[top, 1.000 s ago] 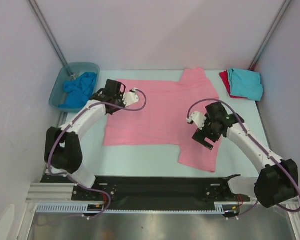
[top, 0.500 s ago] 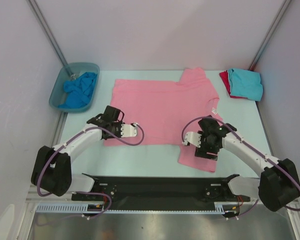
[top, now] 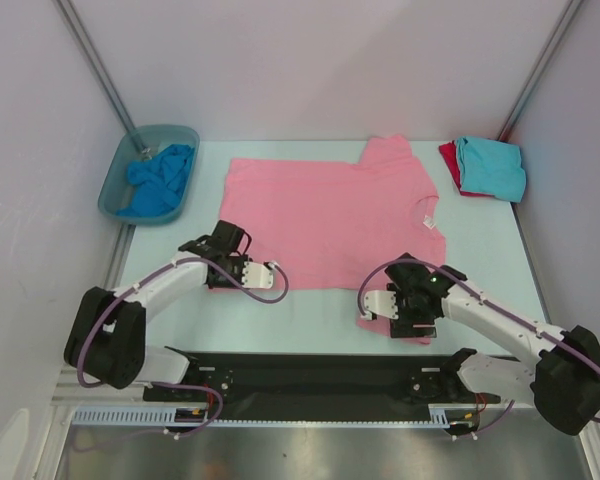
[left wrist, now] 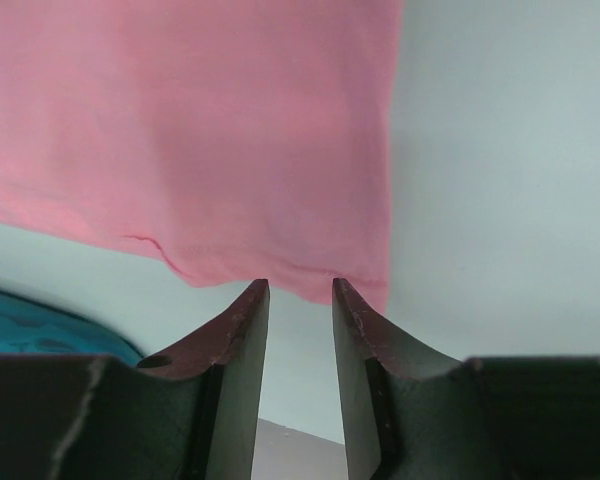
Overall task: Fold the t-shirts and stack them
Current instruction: Fold the tshirt
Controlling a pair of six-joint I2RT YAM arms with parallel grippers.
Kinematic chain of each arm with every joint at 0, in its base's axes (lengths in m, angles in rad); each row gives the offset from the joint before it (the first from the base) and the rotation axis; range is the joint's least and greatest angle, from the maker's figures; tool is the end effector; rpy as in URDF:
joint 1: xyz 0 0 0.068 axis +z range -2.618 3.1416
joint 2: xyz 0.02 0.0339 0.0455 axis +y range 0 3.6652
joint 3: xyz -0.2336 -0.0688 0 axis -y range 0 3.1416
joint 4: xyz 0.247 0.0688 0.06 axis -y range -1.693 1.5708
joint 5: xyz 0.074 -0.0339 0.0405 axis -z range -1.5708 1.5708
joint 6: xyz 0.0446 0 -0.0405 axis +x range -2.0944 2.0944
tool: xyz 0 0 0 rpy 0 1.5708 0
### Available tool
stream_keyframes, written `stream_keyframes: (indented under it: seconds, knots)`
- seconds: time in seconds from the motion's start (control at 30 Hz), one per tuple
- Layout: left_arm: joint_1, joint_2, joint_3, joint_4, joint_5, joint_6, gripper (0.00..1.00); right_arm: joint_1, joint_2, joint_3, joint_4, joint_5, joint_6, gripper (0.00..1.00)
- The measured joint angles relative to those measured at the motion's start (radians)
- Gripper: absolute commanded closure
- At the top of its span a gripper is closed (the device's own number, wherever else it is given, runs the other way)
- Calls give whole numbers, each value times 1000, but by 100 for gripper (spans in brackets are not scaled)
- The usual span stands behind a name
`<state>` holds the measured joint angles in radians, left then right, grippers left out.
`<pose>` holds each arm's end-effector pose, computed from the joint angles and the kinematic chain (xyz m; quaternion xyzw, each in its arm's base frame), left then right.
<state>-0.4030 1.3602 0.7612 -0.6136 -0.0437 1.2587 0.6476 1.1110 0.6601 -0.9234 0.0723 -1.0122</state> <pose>0.2312 -0.0965 0.1412 0.7239 0.6662 0.0935 0.1531 0.1518 0.1108 0.1530 -0.7314 0.6739 -0.0531 0.0899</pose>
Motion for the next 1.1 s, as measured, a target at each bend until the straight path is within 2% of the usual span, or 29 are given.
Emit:
stream_keyframes:
  seconds: [0.23, 0.8, 0.97, 1.0, 1.1]
  knots:
    - [-1, 42, -10, -26, 3, 26, 62, 54, 25, 0, -10, -8, 42, 19]
    - [-1, 88, -30, -44, 30, 35, 64, 128, 63, 38, -150, -120, 81, 25]
    - [-1, 88, -31, -47, 34, 36, 68, 136, 77, 38, -165, -129, 85, 26]
    - [-1, 89, -31, -47, 35, 36, 72, 137, 79, 38, -164, -129, 85, 25]
    - [-3, 93, -31, -55, 36, 34, 76, 139, 82, 38, -163, -129, 85, 25]
